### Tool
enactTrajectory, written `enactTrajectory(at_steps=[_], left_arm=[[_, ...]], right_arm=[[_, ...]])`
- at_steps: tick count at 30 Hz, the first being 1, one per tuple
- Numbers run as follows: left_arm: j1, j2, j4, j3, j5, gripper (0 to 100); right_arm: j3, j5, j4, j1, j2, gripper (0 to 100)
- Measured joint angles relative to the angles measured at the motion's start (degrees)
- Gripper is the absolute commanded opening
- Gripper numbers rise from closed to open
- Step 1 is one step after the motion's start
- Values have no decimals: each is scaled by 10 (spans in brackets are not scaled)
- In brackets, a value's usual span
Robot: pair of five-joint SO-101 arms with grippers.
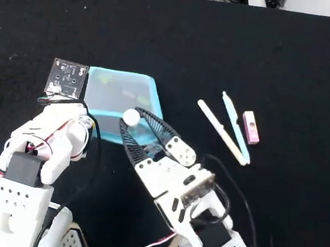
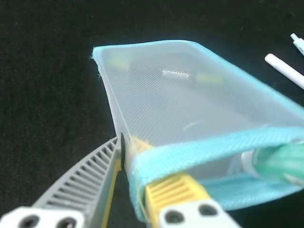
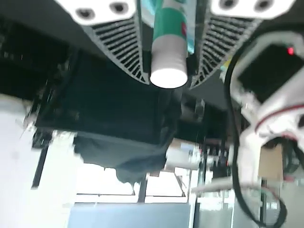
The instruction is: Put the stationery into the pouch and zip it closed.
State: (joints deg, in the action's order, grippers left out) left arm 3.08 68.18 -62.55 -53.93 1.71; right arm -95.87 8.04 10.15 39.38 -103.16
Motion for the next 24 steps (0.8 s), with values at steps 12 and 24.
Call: enactTrajectory(at_steps=[12,24], left_arm=[[1,-1,0,-1,0,30],[-3,-1,0,-1,1,30]], right_arm=[[185,-1,406,1,-3,11],[208,-1,484,-24,-3,11]])
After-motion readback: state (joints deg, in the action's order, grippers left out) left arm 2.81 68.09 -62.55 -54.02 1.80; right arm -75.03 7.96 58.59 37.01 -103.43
